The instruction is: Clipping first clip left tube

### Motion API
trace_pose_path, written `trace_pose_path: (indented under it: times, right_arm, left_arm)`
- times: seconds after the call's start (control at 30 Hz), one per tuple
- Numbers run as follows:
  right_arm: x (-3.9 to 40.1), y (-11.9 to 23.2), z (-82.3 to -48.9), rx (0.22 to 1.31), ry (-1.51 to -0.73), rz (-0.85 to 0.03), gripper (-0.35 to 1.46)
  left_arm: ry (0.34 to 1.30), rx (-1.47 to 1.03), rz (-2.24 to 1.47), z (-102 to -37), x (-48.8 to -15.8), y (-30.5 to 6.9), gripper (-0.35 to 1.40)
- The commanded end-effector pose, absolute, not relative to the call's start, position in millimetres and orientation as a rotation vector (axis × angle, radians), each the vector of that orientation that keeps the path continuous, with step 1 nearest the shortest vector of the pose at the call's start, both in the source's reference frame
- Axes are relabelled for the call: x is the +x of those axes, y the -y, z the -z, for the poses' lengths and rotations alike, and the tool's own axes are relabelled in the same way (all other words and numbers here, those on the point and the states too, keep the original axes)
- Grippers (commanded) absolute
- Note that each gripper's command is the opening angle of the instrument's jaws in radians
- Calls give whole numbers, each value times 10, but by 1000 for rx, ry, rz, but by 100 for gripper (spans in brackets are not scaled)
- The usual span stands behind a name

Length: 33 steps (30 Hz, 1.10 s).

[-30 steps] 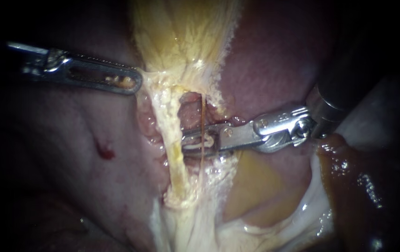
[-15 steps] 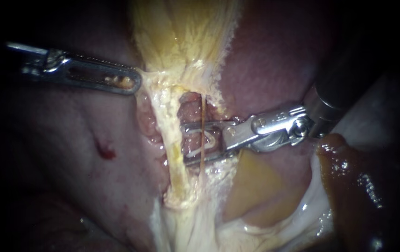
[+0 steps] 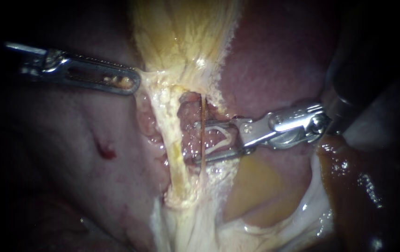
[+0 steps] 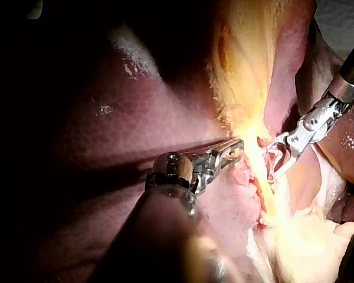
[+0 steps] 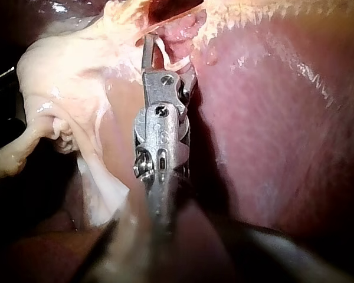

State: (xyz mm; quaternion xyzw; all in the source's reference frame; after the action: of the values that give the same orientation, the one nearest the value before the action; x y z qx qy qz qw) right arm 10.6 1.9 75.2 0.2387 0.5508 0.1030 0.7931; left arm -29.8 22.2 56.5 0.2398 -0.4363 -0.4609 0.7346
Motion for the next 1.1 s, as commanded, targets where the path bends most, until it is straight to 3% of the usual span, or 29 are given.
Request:
trace_pose_path:
  times: [0.03, 0.57, 1.1]
  right_arm:
    - [103, -20, -751, 515, -1185, -220, 50]
    - [77, -22, -741, 528, -1189, -213, 50]
    - [78, -7, -700, 571, -1210, -197, 50]
  left_arm:
    - [959, 527, 1013, -565, -298, -222, -35]
    - [959, 528, 1012, -565, -297, -222, -35]
    - [959, 528, 1012, -565, -297, -222, -35]
